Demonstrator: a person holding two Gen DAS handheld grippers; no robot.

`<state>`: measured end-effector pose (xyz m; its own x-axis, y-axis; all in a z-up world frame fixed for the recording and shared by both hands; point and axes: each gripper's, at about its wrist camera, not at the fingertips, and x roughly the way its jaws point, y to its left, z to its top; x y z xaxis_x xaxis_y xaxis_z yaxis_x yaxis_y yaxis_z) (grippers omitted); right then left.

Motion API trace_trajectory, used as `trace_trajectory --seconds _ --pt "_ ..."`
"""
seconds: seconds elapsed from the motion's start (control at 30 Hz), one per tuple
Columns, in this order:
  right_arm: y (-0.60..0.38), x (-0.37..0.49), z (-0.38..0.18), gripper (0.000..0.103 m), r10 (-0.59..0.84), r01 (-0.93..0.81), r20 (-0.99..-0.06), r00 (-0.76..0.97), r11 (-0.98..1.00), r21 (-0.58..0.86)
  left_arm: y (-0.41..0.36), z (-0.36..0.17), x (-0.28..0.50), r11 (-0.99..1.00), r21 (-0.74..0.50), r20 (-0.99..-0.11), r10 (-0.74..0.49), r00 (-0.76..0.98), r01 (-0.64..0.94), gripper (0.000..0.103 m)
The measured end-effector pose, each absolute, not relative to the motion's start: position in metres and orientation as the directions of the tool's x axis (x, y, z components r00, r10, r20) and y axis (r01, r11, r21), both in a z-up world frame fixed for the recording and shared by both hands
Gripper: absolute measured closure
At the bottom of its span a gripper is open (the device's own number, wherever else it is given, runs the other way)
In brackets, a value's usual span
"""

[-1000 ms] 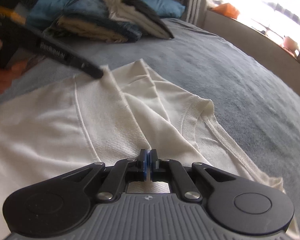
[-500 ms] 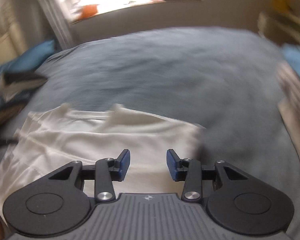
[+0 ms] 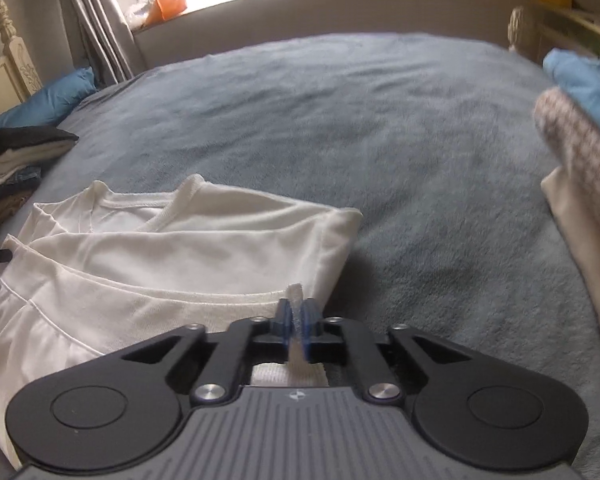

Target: Fold clothes

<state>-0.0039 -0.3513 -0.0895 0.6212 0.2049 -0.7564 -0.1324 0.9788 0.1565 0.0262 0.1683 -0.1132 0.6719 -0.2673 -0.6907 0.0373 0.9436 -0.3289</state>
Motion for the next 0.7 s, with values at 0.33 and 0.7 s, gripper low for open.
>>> trace_trajectory --seconds 0.33,0.7 --pt "-0.344 -0.015 -0.063 0.1 0.159 -0.121 -0.713 0.684 0.987 0.103 0.166 -0.09 0.028 0.945 -0.318 -0.641 -0.27 0.719 0.072 0.097" --pt "-0.341 0.007 -0.042 0.101 0.132 -0.105 -0.66 0.74 0.991 0.08 0.166 -0.078 0.049 0.945 -0.321 -0.593 -0.258 0.763 0.07 0.097"
